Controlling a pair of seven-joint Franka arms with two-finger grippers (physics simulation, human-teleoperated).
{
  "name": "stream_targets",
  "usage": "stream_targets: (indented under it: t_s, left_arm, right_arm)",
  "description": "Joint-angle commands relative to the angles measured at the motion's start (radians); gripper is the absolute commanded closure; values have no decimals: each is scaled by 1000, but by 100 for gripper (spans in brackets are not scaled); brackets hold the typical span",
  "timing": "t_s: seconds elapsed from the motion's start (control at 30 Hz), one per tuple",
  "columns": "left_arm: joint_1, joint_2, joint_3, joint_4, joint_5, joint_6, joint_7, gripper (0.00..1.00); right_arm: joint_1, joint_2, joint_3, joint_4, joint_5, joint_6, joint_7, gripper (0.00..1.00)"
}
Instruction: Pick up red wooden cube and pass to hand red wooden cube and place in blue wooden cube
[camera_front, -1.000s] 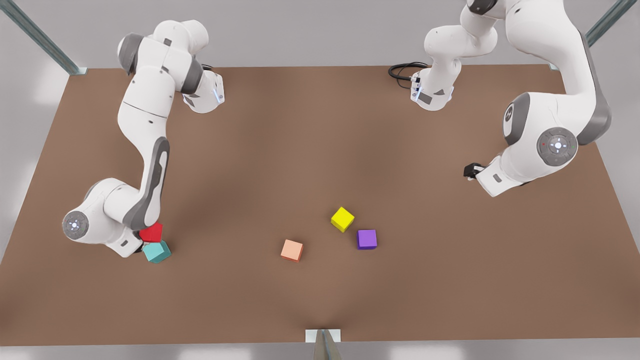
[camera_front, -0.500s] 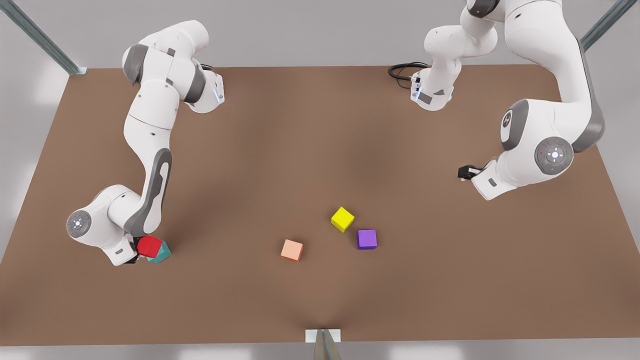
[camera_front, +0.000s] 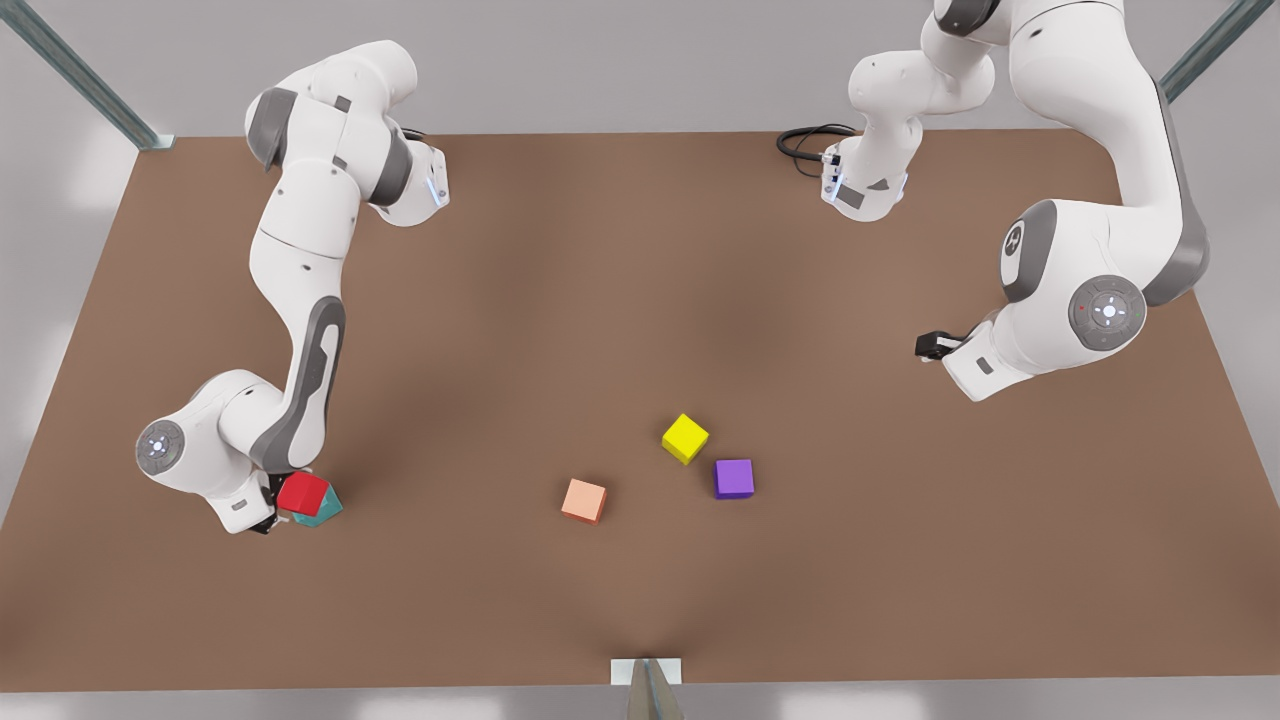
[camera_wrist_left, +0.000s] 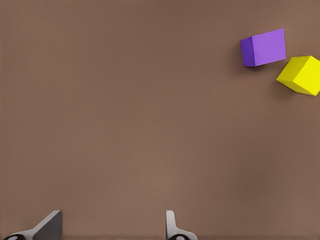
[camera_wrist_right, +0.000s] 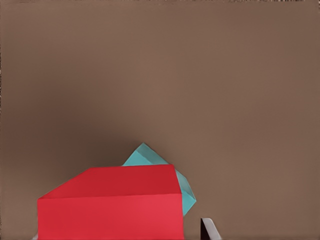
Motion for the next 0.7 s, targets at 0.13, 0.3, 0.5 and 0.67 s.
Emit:
stream_targets:
  t_s: [0.13, 0.3, 0.5, 0.67]
  left_arm:
    - [0, 0, 0, 0, 0, 0, -3, 0]
    - [0, 0, 0, 0, 0, -4, -3, 0]
    - [0, 0, 0, 0, 2, -4, -3, 0]
    - [0, 0, 0, 0, 2, -4, -3, 0]
  right_arm:
    - [3, -13, -13, 3, -3, -78, 36, 0]
    - [17, -31, -48, 23, -8, -167, 36, 0]
    - [60, -46, -192, 140, 34, -480, 157, 0]
    - [-46, -23, 63, 145, 531, -716, 1202, 0]
